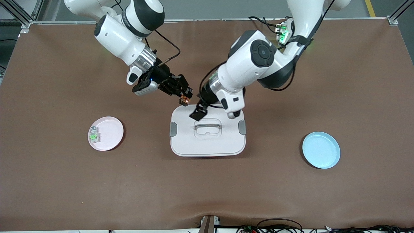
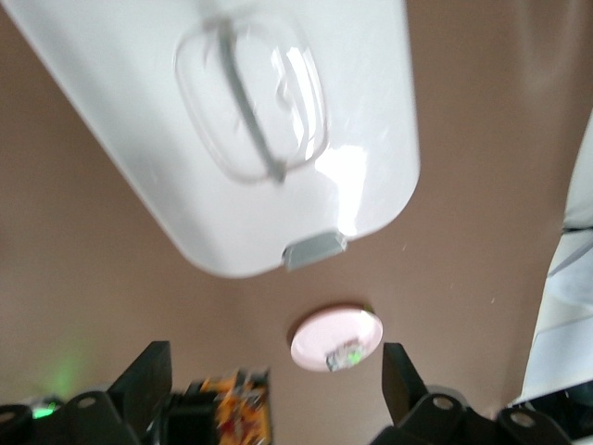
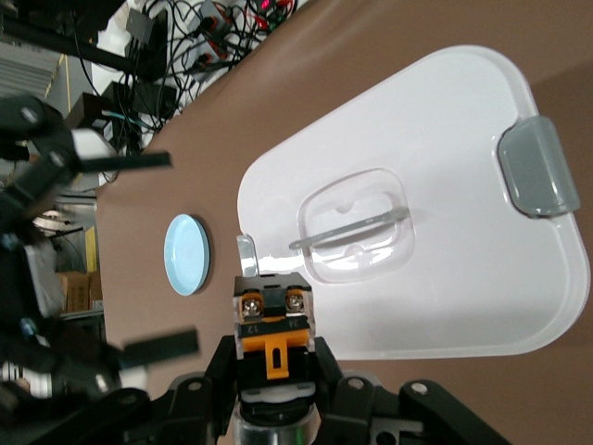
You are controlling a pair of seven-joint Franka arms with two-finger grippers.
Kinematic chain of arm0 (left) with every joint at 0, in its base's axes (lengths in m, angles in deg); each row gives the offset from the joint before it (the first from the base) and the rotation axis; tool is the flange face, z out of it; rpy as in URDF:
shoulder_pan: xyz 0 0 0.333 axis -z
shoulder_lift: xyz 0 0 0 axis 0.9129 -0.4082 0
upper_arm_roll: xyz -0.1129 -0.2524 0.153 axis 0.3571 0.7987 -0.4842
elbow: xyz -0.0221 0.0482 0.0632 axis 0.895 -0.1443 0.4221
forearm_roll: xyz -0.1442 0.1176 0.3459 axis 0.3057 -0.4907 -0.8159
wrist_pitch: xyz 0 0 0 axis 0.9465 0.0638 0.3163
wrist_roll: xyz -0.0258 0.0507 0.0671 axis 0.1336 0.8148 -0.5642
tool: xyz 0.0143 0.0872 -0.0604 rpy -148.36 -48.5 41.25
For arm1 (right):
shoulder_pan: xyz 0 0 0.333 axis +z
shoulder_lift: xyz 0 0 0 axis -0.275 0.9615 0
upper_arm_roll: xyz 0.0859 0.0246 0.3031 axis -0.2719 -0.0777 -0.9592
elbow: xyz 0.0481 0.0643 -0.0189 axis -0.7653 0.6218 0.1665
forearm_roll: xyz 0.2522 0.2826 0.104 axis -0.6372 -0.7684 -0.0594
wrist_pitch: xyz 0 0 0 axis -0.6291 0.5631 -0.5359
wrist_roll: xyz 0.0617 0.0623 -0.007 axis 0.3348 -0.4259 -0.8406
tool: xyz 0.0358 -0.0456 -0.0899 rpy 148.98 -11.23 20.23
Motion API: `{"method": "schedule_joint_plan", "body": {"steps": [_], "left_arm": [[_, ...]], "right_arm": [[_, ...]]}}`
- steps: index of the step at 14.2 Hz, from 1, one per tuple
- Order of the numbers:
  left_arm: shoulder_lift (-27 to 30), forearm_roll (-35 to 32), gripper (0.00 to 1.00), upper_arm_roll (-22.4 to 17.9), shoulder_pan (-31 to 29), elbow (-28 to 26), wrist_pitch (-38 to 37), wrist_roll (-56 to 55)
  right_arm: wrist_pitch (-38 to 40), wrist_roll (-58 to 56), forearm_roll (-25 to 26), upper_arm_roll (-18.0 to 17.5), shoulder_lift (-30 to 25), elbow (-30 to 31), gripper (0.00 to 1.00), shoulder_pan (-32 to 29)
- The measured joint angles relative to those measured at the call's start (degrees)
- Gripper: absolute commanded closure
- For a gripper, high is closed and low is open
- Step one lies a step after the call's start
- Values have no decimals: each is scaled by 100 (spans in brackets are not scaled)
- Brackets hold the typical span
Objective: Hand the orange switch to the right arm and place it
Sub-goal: 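Open the left gripper and pull it away from the switch, then carry the switch to the pink plate while the left gripper withdraws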
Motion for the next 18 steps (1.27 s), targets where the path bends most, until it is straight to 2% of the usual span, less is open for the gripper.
{"method": "schedule_joint_plan", "body": {"steps": [3, 5, 8, 10, 12, 14, 18], "left_arm": [[97, -588, 0, -24, -325, 1, -283, 42], [109, -827, 0, -28, -462, 1, -319, 208], [111, -1197, 0, -36, -670, 1, -480, 641], [128, -1297, 0, -48, -926, 1, -653, 1226], [157, -1328, 0, -61, -1256, 1, -823, 1963], [189, -1360, 0, -70, -1604, 2, -929, 2792], [270, -1542, 0, -86, -2256, 3, -1347, 4442]], "right_arm": [[419, -738, 71, 43, 0, -61, 100, -29], [718, -1343, 386, 93, 0, -99, 100, -128], [1108, -1647, 1731, 117, -1, -164, 100, -348], [1723, -1695, 2656, 121, -3, -344, 100, -541], [2508, -1955, 3352, 125, -8, -628, 100, -763], [3099, -2653, 3735, 139, -17, -822, 100, -998], [3493, -4807, 4166, 172, -18, -902, 100, -1600]]}}
